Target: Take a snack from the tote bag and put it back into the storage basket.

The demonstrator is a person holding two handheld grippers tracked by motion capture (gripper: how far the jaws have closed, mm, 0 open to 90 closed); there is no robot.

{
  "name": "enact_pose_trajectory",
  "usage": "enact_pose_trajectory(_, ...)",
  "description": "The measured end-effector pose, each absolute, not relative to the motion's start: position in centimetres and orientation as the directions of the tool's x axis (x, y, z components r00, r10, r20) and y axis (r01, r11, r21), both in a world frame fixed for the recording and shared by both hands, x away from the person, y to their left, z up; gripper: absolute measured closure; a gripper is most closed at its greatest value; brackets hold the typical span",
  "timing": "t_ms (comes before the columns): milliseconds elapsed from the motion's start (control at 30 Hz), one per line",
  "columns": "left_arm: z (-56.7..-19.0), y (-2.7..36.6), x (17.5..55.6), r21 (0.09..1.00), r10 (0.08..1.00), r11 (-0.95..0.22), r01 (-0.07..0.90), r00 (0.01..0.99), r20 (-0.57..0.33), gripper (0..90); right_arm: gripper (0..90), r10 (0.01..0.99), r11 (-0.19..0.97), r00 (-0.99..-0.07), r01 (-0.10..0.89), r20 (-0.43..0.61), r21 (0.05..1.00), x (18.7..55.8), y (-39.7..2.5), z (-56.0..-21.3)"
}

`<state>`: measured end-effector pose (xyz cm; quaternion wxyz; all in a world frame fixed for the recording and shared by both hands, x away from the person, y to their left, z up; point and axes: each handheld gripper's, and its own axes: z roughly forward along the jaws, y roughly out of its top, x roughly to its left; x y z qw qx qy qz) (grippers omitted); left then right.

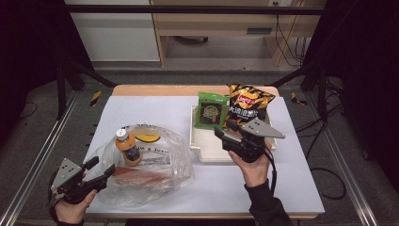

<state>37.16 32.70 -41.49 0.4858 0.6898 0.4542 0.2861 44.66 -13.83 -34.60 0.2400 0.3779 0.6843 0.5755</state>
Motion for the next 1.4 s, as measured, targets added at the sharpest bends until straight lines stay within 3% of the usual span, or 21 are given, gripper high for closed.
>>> enact_pose_trajectory(433,-41.7,32.3,37.3,0.916,0.899,-0.148,0.372,0.437,-0.032,45.8,56.5,0.598,0.141,-0.799,0.179,0.060,0.974,42.7,-3.9,-32.0)
enact_pose_trajectory(667,-42.2,32.2,37.5,0.907,0.899,-0.153,0.392,0.437,-0.037,51.3,59.9,0.528,0.234,-0.848,0.190,0.039,0.953,42.2,0.4,-33.3)
enact_pose_trajectory(767,-42.5,32.2,37.6,0.905,0.899,-0.156,0.396,0.437,-0.036,52.3,61.5,0.479,0.326,-0.878,0.193,0.015,0.925,41.5,1.8,-34.9)
enact_pose_trajectory(1000,-43.0,32.0,37.6,0.891,0.896,-0.176,0.419,0.443,-0.031,52.5,67.1,0.476,0.402,-0.879,0.252,0.035,0.880,41.7,1.7,-38.1)
enact_pose_trajectory(1233,-43.8,32.1,37.2,0.877,0.900,-0.186,0.443,0.435,-0.029,51.3,68.0,0.534,0.474,-0.845,0.335,0.037,0.814,42.3,0.3,-43.4)
enact_pose_trajectory(1400,-44.3,32.3,36.8,0.867,0.900,-0.195,0.459,0.436,-0.029,48.8,66.5,0.538,0.449,-0.839,0.362,0.076,0.816,42.4,-0.5,-44.3)
